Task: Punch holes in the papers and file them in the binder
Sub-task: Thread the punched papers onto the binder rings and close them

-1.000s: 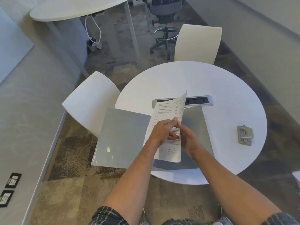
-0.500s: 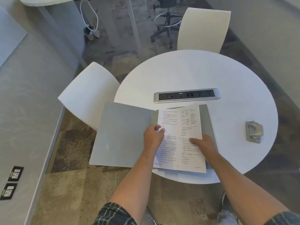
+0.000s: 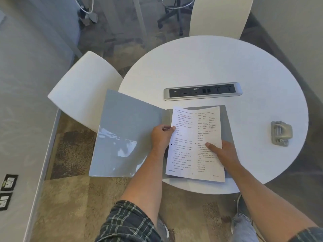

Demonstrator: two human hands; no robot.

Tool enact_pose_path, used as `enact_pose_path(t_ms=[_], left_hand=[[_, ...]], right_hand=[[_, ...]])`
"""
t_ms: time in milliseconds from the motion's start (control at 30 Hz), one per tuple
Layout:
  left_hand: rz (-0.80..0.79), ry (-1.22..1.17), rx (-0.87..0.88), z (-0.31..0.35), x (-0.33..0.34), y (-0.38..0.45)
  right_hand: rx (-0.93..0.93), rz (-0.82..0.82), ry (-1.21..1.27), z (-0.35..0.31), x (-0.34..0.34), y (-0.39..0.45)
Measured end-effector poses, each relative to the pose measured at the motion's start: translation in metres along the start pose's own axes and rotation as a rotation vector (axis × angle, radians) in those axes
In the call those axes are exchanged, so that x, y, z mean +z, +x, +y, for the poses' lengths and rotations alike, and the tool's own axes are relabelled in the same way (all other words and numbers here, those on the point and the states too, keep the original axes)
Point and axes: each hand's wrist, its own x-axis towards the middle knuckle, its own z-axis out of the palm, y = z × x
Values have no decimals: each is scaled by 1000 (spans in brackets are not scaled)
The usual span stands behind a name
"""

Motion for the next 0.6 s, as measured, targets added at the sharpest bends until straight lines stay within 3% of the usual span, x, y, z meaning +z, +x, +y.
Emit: enact_pose_path(t_ms=[600], left_hand=[[-50, -69, -169, 4, 5, 21]], right_hand=[[13, -2, 211, 4, -14, 0]])
